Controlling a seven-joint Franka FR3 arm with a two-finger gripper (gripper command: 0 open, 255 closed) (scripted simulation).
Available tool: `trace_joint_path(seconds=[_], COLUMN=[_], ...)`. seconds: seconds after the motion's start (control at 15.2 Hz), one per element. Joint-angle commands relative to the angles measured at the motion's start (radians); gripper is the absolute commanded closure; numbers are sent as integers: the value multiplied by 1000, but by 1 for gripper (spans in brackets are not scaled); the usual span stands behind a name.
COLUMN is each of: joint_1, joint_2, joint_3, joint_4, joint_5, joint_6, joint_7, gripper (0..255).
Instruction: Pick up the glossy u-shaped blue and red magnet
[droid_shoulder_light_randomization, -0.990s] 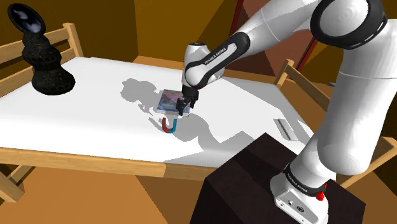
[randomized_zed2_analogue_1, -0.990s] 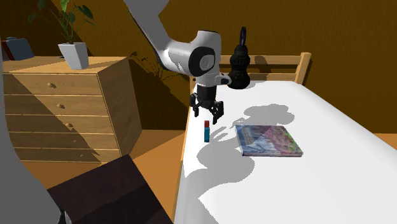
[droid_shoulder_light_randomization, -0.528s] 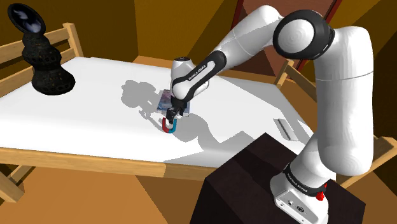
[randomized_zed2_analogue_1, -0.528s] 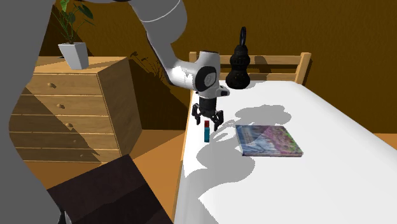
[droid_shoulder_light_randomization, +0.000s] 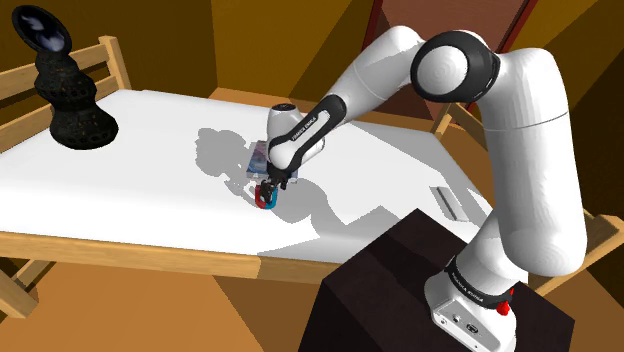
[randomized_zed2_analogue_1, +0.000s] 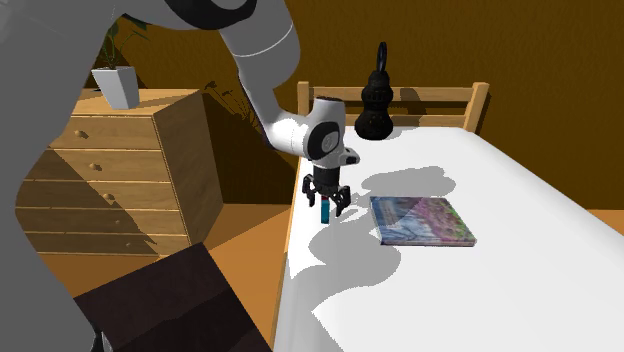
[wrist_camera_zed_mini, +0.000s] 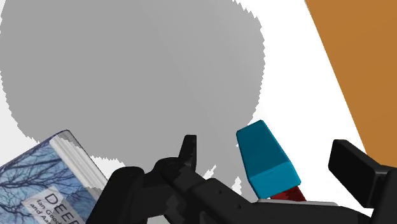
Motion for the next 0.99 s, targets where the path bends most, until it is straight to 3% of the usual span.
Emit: trace_joint_path(seconds=[0.0, 0.59, 0.92], joint_1=[0, 1, -2], joint_2=[3, 4, -53], joint_3=[0, 0, 3], joint_4=[1, 1, -14], joint_5=[0, 0, 3], joint_6=[3, 3, -39], joint_7=[0, 1, -1], gripper=[255, 255, 255])
